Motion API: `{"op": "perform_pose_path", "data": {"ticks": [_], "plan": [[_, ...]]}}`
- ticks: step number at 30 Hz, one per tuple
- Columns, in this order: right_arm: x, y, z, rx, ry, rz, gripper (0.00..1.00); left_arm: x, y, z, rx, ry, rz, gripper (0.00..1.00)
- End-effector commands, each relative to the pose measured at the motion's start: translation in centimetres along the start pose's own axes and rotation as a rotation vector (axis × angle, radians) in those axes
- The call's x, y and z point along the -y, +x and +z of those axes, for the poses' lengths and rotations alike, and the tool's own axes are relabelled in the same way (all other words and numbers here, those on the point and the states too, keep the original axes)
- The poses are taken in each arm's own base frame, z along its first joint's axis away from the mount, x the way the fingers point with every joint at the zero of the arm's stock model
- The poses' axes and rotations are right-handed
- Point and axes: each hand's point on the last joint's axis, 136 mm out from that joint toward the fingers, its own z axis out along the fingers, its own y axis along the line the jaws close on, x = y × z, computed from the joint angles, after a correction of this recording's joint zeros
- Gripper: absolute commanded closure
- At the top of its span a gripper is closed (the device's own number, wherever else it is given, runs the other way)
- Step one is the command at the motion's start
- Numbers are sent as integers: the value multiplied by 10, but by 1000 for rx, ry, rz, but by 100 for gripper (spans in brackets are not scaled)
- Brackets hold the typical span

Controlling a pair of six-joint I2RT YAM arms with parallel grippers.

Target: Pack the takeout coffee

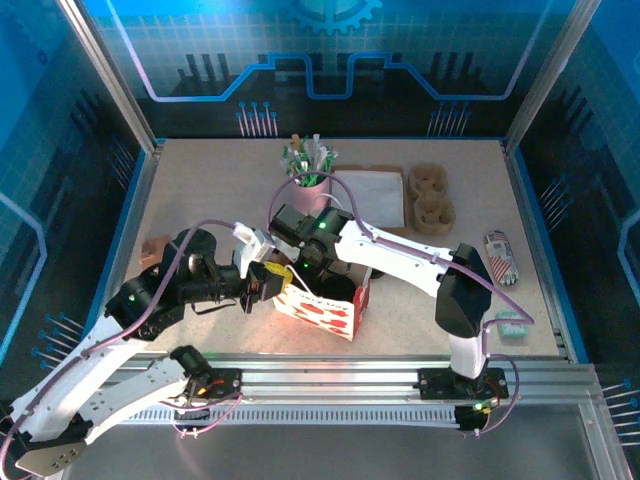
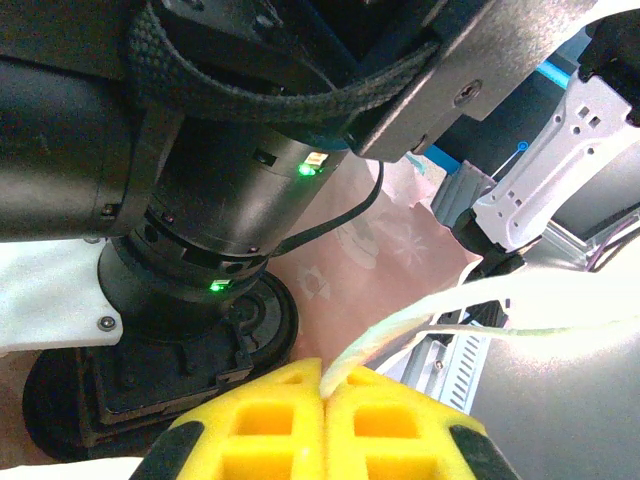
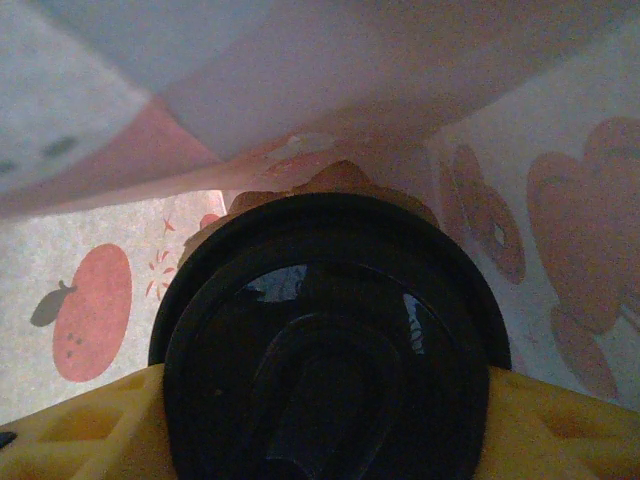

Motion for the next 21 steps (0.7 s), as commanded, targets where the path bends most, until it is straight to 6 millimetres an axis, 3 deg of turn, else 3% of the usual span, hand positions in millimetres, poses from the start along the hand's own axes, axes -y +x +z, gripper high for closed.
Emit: {"op": "perform_pose_path", "data": {"ticks": [1,21], "plan": [[5,64,53,-290,19,27,35,5,-2,-2,20,17,43,100],[5,68,62,-303,16,29,33,5,-2,-3,23,16,45,100]]}}
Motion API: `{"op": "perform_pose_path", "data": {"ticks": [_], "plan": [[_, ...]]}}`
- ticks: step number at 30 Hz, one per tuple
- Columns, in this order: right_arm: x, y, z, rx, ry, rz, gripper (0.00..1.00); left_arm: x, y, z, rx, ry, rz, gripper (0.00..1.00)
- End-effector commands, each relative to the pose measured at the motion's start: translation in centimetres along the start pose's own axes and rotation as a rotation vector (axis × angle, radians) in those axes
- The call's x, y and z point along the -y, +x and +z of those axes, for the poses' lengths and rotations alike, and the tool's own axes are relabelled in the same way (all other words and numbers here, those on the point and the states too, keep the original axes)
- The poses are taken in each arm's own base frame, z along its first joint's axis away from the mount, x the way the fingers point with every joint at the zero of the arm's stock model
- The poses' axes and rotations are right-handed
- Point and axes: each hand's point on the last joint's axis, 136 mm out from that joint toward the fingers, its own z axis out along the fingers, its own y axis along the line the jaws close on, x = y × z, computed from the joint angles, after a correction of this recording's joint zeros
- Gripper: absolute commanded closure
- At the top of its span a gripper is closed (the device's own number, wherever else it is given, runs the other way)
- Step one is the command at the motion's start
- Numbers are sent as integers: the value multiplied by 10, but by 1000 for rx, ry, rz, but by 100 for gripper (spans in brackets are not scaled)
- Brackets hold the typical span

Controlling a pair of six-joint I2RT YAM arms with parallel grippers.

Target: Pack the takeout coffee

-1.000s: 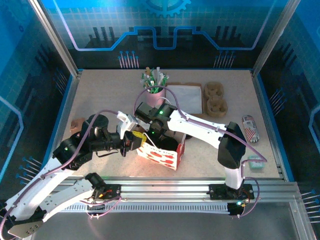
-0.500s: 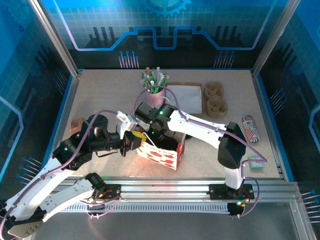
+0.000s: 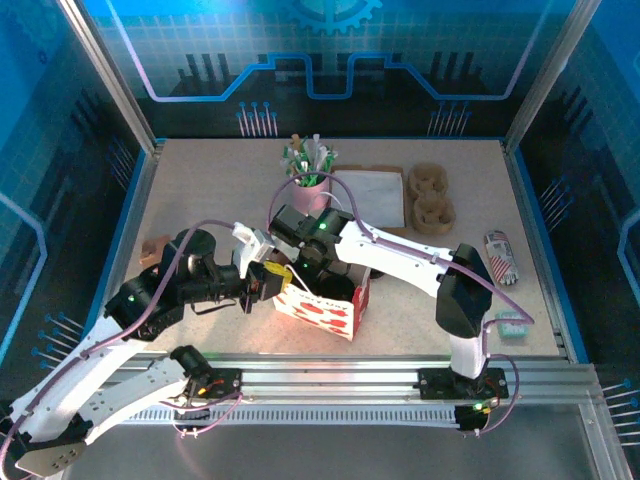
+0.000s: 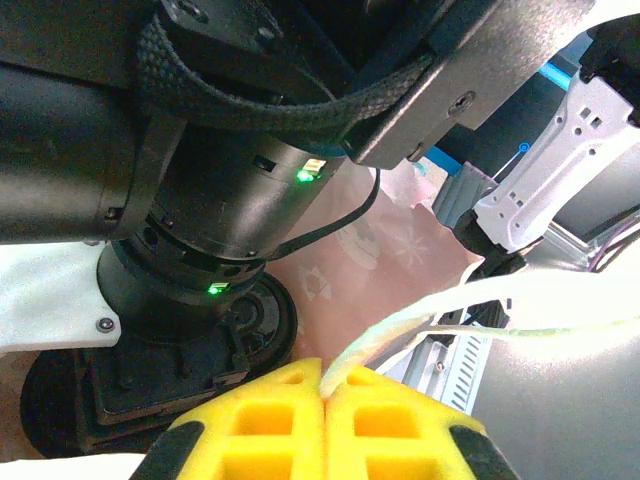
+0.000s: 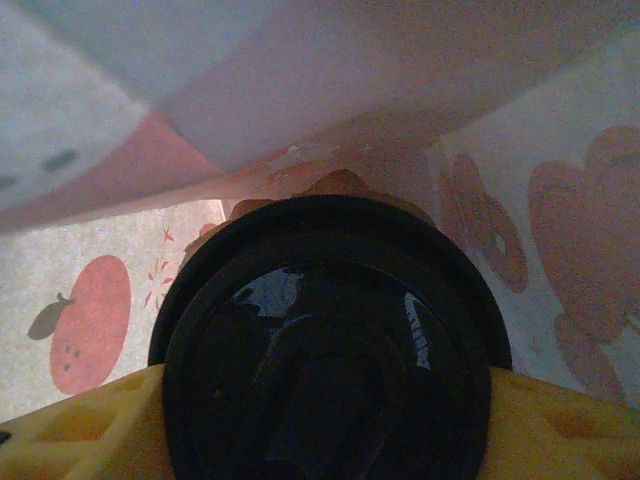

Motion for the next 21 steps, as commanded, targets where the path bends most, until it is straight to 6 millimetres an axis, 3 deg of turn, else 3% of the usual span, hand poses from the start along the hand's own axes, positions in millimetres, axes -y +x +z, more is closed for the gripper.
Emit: {"op": "perform_pose_path", "data": {"ticks": [1,13,21], "plan": [[5,70,58,-313,17,26,33,5,-1,-3,18,18,43,100],[7,58,41,-270,26,15,28,6,-2,-1,17,21,43,100],[8,59,46,-273,16,26,25,6,-2,-3,19,18,44,100]]}}
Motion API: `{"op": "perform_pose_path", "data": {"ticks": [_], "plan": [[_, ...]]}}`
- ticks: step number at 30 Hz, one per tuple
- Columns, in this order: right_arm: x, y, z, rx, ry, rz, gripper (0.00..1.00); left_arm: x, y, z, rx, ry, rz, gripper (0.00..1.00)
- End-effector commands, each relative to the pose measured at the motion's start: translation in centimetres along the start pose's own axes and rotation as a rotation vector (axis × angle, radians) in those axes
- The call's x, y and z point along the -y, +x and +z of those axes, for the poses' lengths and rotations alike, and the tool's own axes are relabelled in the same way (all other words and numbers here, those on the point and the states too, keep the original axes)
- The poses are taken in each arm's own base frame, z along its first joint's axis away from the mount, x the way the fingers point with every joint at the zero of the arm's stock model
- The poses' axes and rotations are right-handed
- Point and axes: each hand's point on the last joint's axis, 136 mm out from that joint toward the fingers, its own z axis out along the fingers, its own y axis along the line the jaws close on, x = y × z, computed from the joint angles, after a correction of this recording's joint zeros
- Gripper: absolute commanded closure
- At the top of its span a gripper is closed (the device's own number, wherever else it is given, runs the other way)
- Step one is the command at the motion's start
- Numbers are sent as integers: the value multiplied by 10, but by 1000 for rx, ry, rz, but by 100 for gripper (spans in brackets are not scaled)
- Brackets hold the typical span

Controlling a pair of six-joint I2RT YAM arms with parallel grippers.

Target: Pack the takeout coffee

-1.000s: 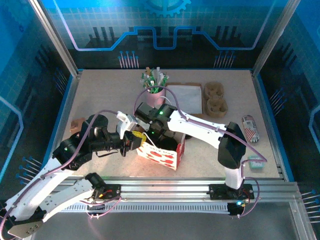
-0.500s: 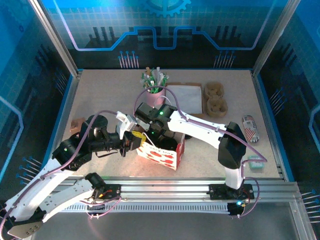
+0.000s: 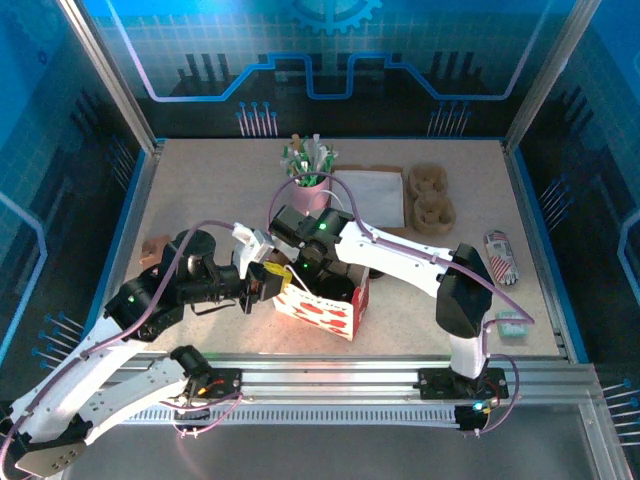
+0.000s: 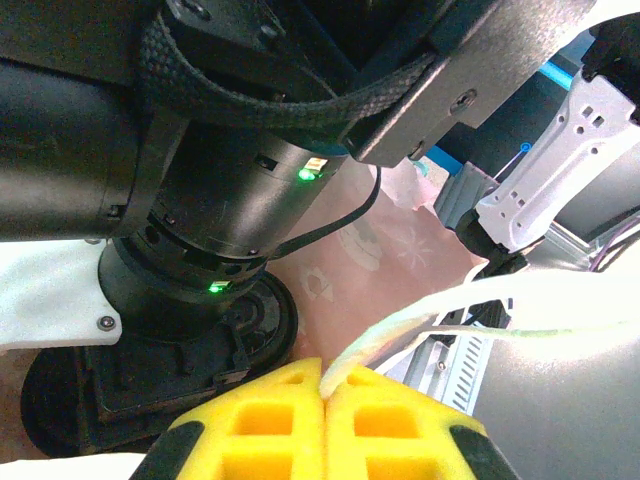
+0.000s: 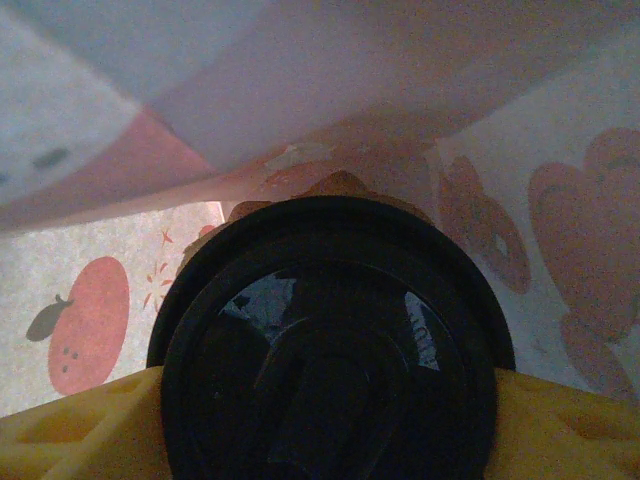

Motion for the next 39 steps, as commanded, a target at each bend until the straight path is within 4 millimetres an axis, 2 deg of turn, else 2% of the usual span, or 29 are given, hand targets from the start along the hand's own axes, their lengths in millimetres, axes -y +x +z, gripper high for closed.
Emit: {"op": "perform_pose_path", "data": {"ticks": [1,26,39], "plan": [[8,60,47,-279,15,25,25,6,-3,-3,17,21,44,100],[7,37,15,-197,23,3,10,6,-3,-1,13,22,46,100],[4,32,3,-159,9,-2,3,6,-3,-1,11,26,41,100]]}}
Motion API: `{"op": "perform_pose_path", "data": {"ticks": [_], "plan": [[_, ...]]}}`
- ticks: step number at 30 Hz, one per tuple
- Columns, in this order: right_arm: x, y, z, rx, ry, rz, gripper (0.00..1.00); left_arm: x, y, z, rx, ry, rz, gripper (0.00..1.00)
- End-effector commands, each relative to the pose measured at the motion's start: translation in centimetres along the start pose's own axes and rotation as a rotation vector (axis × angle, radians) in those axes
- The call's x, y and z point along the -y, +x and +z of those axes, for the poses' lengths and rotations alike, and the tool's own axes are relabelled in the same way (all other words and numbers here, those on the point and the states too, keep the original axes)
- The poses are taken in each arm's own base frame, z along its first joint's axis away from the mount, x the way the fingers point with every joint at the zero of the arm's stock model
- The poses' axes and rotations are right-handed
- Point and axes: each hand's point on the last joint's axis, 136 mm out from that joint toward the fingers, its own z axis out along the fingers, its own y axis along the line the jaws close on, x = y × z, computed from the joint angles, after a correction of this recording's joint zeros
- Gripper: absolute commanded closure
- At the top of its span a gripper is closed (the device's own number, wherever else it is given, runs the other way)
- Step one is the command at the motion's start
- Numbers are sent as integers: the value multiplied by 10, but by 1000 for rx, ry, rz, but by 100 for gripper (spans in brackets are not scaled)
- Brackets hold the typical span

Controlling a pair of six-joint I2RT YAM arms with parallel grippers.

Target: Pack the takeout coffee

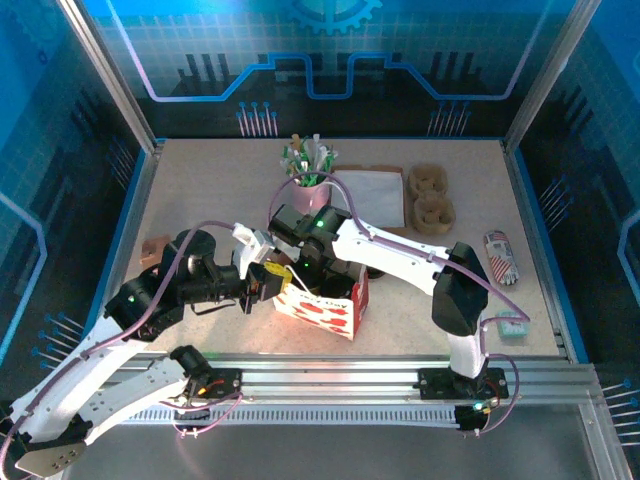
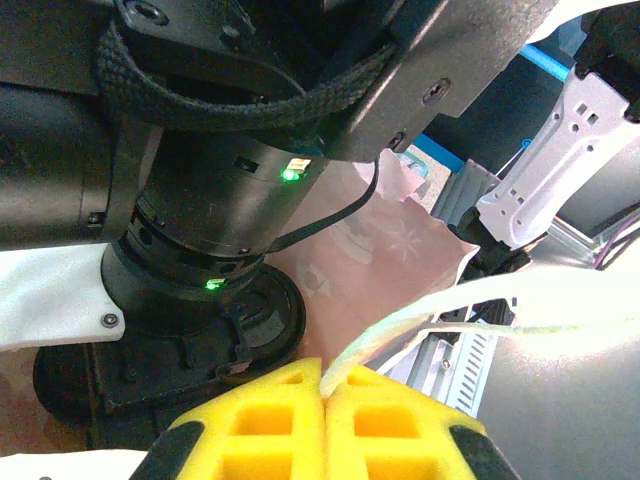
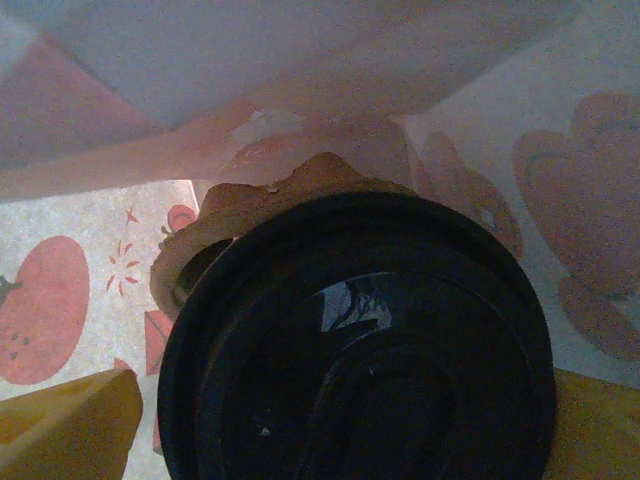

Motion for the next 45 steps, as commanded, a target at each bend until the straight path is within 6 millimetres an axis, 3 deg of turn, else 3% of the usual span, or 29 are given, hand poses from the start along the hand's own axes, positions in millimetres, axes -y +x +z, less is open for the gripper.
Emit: {"op": "perform_pose_path", "data": {"ticks": [1,45], "plan": [[-4,26,5,-113,-25,2,3,6,-3,-1,11,24,23,100],[0,8,-31,7,-4,-1,0,6,-3,2,-3,29,15,100]]}}
